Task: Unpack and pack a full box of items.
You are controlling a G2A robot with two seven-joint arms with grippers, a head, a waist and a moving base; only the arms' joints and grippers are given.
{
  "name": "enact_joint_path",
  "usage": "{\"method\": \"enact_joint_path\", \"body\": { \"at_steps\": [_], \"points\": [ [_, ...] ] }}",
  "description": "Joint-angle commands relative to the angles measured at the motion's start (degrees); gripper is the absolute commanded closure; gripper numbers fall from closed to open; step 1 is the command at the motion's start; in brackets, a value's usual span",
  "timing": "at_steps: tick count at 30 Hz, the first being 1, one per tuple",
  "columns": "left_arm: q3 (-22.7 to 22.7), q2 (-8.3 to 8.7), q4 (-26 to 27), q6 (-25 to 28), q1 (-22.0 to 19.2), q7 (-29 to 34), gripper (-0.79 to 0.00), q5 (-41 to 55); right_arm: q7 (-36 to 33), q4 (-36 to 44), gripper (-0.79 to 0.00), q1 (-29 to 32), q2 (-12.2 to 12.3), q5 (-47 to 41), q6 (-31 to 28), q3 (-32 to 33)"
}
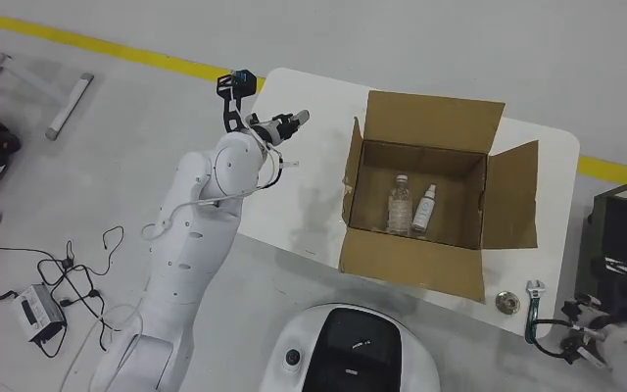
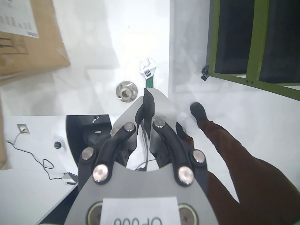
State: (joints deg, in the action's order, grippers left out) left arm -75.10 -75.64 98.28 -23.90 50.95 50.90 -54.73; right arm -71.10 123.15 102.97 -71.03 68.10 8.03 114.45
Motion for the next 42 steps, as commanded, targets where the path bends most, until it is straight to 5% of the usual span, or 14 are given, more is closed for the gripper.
{"method": "enact_joint_path", "body": {
  "at_steps": [1,8,27,28,31,33,42],
  "points": [
    [0.0,0.0,0.0,0.0,0.0,0.0,-0.785,0.0,-0.2,-2.7,0.0,-1.6,0.0,2.7,0.9,-2.8],
    [0.0,0.0,0.0,0.0,0.0,0.0,-0.785,0.0,-1.3,-8.2,0.0,-4.8,0.1,8.8,1.4,-8.5],
    [0.0,0.0,0.0,0.0,0.0,0.0,-0.785,0.0,0.0,-9.7,0.0,-4.2,0.1,8.6,-1.7,-10.4],
    [0.0,0.0,0.0,0.0,0.0,0.0,-0.785,0.0,-0.5,-10.0,-0.145,-4.2,0.2,8.6,-2.3,-10.5],
    [0.0,0.0,0.0,0.0,0.0,0.0,-0.785,0.0,-0.6,-10.6,-0.314,-4.6,0.2,8.8,-2.7,-10.8],
    [0.0,0.0,0.0,0.0,0.0,0.0,-0.785,0.0,-0.6,-11.4,-0.533,-4.9,0.2,9.0,-2.9,-11.1],
    [0.0,0.0,0.0,0.0,0.0,0.0,-0.785,0.0,-0.9,-14.8,-0.496,-7.2,0.2,9.8,-3.5,-13.5]
  ]
}}
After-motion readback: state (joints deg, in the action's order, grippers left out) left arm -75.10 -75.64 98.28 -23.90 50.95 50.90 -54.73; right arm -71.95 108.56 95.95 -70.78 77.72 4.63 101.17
